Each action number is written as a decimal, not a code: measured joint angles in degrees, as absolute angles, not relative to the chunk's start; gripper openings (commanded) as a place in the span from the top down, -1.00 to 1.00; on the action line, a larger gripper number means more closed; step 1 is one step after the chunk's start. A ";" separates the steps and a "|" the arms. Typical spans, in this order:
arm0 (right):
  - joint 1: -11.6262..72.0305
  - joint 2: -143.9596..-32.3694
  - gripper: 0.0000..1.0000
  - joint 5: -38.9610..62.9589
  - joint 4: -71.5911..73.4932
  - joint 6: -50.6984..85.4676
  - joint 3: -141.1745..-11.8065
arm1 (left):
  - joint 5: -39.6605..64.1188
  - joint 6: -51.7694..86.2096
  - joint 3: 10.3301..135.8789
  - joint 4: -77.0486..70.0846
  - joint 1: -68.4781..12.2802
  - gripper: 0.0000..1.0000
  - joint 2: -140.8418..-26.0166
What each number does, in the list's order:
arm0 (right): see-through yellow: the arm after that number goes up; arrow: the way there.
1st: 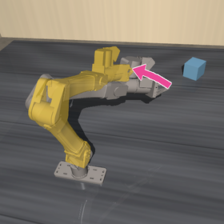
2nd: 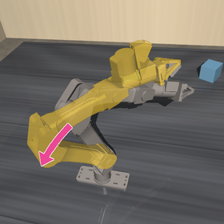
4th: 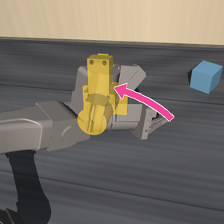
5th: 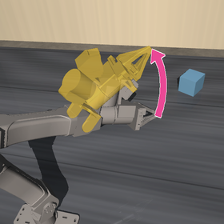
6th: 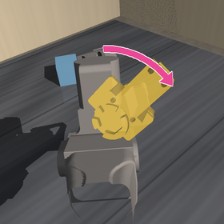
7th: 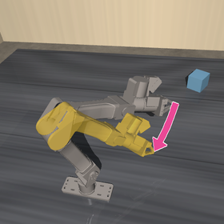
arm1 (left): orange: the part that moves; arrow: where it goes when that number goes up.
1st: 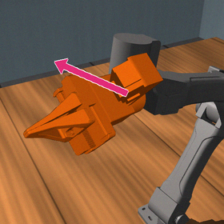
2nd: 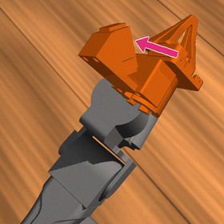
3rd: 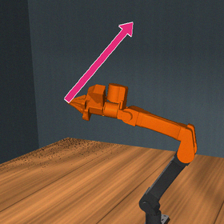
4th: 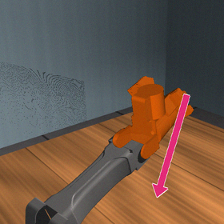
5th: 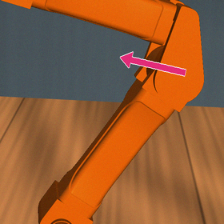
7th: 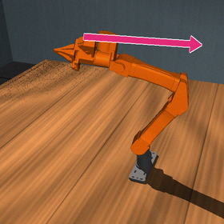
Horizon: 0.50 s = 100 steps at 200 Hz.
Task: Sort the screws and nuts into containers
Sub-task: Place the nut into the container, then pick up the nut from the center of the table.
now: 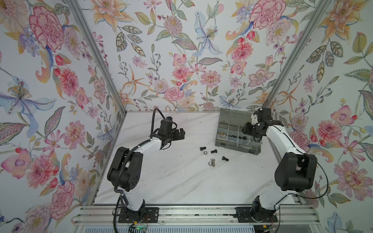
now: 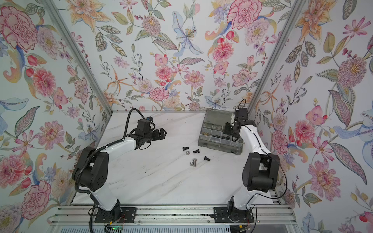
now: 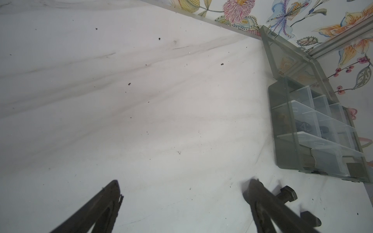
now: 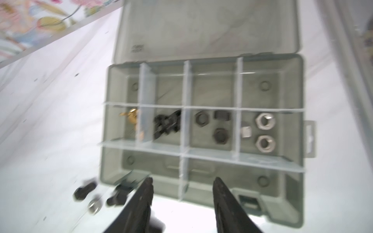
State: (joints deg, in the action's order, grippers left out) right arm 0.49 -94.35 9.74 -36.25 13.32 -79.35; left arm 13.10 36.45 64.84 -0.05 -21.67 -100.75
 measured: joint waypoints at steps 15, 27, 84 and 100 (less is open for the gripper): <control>5.69 -91.85 -0.04 11.00 -36.05 14.76 -76.27 | 13.10 36.45 64.84 -0.05 -21.67 -0.99 -100.75; 9.80 -91.22 -0.03 11.81 -35.64 16.62 -73.47 | 13.10 36.45 64.84 -0.05 -21.67 -0.99 -100.75; 25.61 -93.86 -0.03 15.22 -32.01 26.00 -64.31 | 13.10 36.47 64.84 -0.08 -21.67 -0.99 -100.75; 28.23 -95.79 -0.03 15.75 -30.22 27.53 -64.40 | 13.10 36.47 64.84 -0.08 -21.67 -0.99 -100.75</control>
